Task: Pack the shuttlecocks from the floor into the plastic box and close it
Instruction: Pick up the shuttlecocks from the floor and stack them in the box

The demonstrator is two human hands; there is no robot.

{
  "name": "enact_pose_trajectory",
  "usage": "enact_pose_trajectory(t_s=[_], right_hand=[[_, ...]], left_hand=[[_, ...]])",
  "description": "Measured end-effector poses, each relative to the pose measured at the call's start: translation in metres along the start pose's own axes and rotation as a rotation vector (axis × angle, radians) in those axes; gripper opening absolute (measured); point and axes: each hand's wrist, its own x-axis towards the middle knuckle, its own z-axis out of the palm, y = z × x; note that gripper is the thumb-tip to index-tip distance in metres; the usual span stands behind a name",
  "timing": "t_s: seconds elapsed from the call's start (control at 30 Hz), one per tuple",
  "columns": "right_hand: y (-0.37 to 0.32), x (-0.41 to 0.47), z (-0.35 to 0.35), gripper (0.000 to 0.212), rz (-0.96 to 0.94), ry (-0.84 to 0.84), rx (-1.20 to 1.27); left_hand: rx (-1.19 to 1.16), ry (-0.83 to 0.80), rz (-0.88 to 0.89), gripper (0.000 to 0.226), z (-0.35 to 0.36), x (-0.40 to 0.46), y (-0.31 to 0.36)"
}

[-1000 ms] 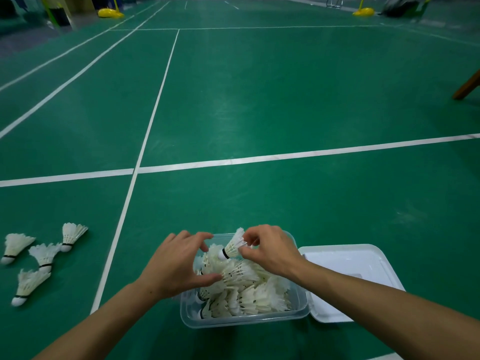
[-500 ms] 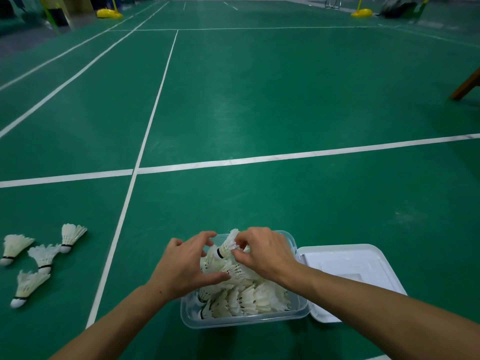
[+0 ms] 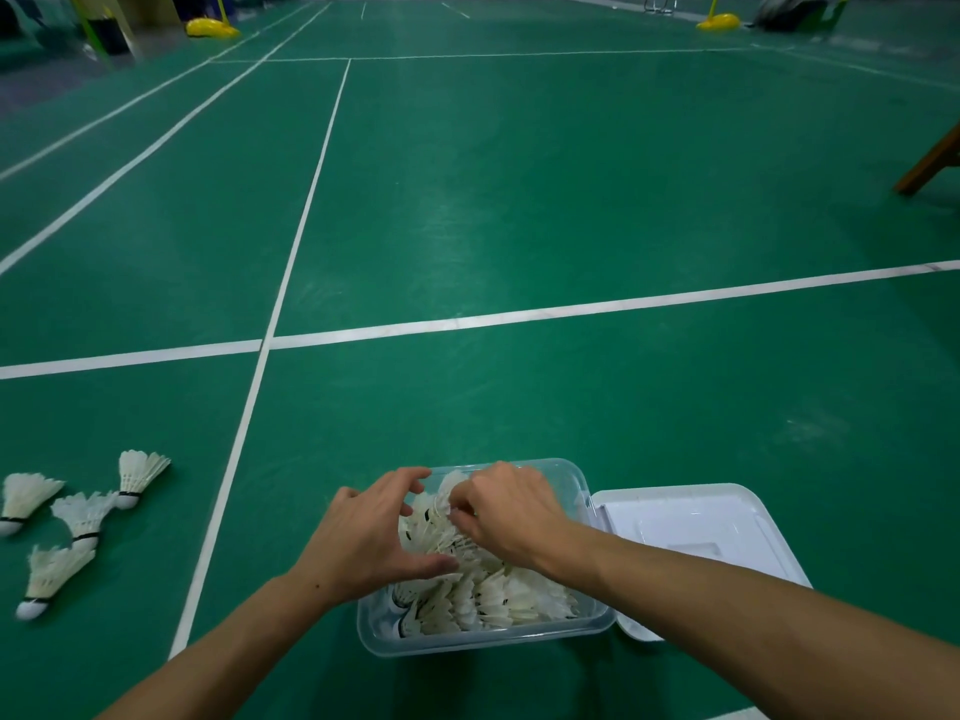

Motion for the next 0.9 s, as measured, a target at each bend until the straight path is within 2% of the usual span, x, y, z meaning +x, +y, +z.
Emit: enact_pose_trajectory(t_s=[0.2, 0.3, 0.47, 0.6, 0.73, 0.9], right_hand=[[0.012, 0.008, 0.011, 0.027, 0.066, -0.308, 0.22], [0.015, 0.01, 0.01, 0.027, 0.072, -0.399, 0.294], [0.017, 0.016, 0.007, 0.044, 0.059, -0.511, 0.312], [0.017, 0.02, 0.006, 0.047, 0.021, -0.556, 0.273], [0.018, 0.019, 0.002, 0.048, 0.026, -0.569, 0.335], [0.02, 0.014, 0.001, 0.047, 0.098, -0.457, 0.464]], left_hand=[[-0.012, -0.001, 0.004, 0.119, 0.006, -0.001, -0.003], [-0.008, -0.02, 0.02, 0.114, 0.011, 0.001, -0.002], [-0.034, -0.011, 0.009, 0.11, 0.016, 0.003, -0.003], [-0.009, -0.015, 0.015, 0.107, 0.018, 0.001, -0.005], [0.01, -0.018, 0.022, 0.102, 0.018, 0.001, -0.003], [0.006, 0.021, 0.046, 0.096, 0.015, -0.002, -0.003]])
